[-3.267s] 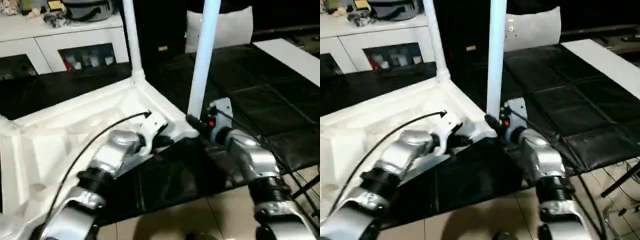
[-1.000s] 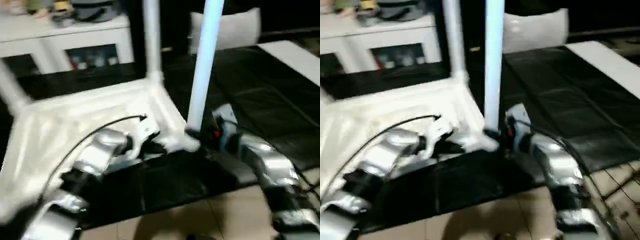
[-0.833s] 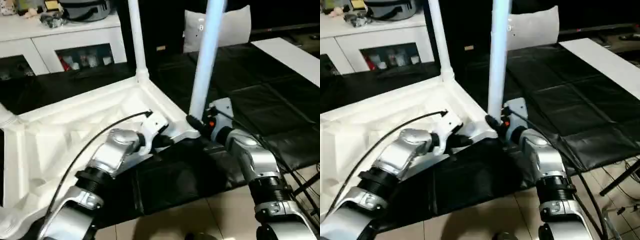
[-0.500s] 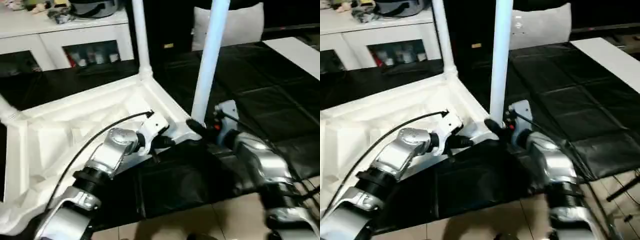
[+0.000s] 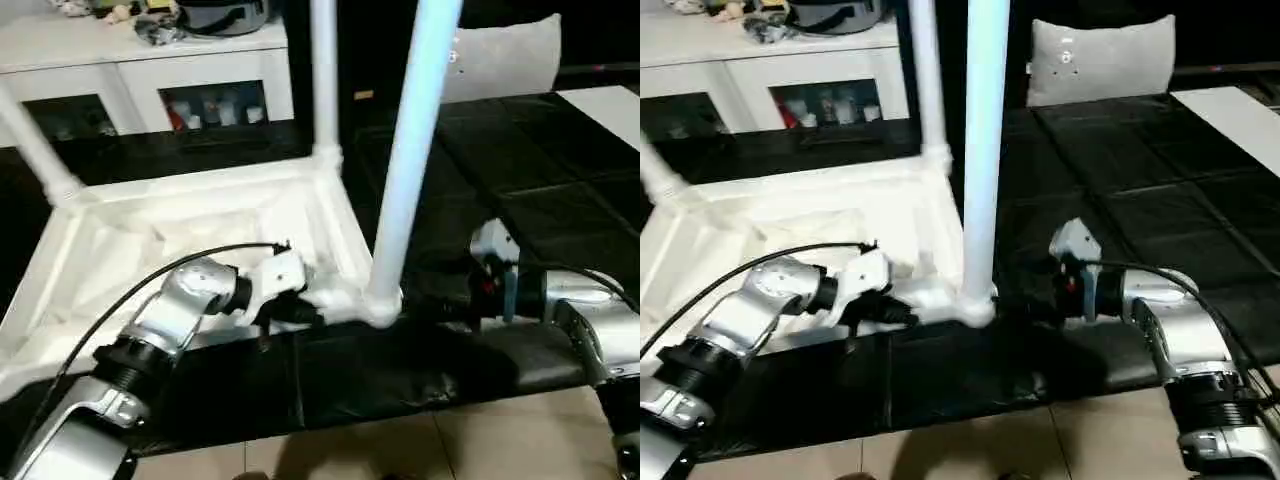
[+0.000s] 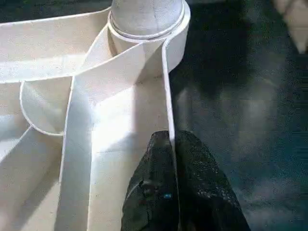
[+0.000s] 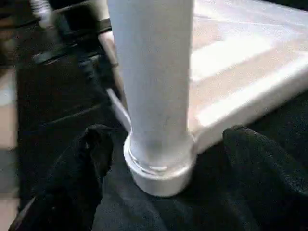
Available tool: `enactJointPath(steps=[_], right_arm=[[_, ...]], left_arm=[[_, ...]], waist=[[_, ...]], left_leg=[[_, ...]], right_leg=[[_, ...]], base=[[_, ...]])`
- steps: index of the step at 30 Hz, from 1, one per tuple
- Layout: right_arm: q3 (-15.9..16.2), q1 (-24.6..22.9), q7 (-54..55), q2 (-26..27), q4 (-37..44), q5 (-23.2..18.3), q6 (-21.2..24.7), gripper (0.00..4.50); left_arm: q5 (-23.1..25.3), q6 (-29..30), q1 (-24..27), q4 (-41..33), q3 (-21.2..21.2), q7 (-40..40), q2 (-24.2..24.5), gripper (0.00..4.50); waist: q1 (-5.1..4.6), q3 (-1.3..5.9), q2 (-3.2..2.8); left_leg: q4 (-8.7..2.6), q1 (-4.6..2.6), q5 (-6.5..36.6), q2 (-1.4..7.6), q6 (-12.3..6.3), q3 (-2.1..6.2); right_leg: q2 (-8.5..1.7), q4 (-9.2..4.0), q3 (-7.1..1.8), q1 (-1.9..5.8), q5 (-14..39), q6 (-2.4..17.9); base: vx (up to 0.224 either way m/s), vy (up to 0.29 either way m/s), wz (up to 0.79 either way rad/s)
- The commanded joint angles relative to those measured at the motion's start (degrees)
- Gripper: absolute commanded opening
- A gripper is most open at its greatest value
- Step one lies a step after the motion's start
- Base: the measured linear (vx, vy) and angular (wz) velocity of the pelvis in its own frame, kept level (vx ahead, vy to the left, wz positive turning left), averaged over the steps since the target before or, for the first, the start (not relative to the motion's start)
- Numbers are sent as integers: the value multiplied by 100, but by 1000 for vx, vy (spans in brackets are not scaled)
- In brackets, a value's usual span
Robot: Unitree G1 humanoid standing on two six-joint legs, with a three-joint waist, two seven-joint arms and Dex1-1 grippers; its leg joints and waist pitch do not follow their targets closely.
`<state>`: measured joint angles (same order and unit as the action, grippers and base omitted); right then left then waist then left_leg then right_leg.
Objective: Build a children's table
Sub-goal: Rotate leg to tighten
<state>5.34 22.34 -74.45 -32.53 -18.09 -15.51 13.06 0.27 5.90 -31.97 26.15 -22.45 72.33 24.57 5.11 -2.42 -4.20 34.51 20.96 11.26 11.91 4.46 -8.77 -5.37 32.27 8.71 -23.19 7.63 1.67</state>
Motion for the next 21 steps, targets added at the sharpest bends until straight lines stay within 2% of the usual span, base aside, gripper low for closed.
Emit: enactJointPath(steps=[1, 3, 4, 7, 8, 9, 10, 13, 19, 21], right_arm=[[186, -40, -349, -53, 238, -124, -23, 365], [268, -60, -495, -40, 290, -144, -1, 360], [339, -71, -607, -15, 294, -139, 17, 334], [452, -71, -783, 14, 260, -149, 35, 317], [488, -66, -833, 21, 246, -158, 47, 305], [518, -63, -862, 30, 241, -167, 57, 305], [599, -33, -899, 39, 217, -153, 130, 281], [668, -33, -946, 38, 224, -126, 134, 260], [691, -15, -1029, 72, 221, -157, 164, 204], [688, -21, -1051, 77, 235, -174, 176, 202]], left_arm=[[-106, -314, -65, -321, -183, 545, 98, 0], [-132, -405, -55, -370, -242, 739, 139, 0], [-157, -451, -54, -418, -274, 853, 141, 0], [-193, -495, -63, -468, -321, 998, 129, 0], [-196, -518, -67, -475, -337, 1030, 124, 0], [-198, -546, -64, -477, -346, 1053, 127, 0], [-205, -575, -58, -474, -365, 1065, 131, 0], [-205, -618, -47, -455, -375, 1079, 130, 0], [-190, -648, -16, -458, -367, 1110, 147, 0], [-196, -631, -2, -462, -349, 1094, 148, 0]], waist=[[13, 430, 91], [59, 432, 84], [86, 437, 115], [138, 432, 90], [142, 432, 100], [140, 427, 79], [131, 424, 77], [122, 415, 98], [117, 404, 117], [114, 404, 119]], left_leg=[[-352, -36, 932, 134, -654, -45], [-357, -42, 877, 152, -652, -39], [-358, -41, 840, 160, -640, -42], [-361, -59, 897, 168, -593, -43], [-365, -60, 912, 169, -585, -42], [-368, -48, 953, 167, -572, -37], [-372, -47, 1000, 157, -544, -34], [-372, -34, 1049, 141, -505, -37], [-362, -30, 1048, 120, -477, -42], [-361, -32, 1047, 121, -476, -41]], right_leg=[[-311, -344, -304, 361, 1909, 841], [-312, -313, -323, 350, 1833, 875], [-316, -306, -327, 350, 1787, 888], [-327, -305, -337, 338, 1842, 905], [-323, -299, -339, 337, 1829, 915], [-324, -299, -341, 345, 1835, 916], [-316, -314, -335, 349, 1881, 879], [-322, -334, -327, 360, 2057, 800], [-319, -376, -312, 345, 2442, 615], [-316, -380, -310, 341, 2472, 596]], base=[[0, 0, 0], [0, 0, 0], [0, 0, 0], [0, 0, 0], [0, 0, 0], [0, 0, 0], [0, 0, 0], [0, 0, 0], [0, 0, 0], [0, 0, 0]])
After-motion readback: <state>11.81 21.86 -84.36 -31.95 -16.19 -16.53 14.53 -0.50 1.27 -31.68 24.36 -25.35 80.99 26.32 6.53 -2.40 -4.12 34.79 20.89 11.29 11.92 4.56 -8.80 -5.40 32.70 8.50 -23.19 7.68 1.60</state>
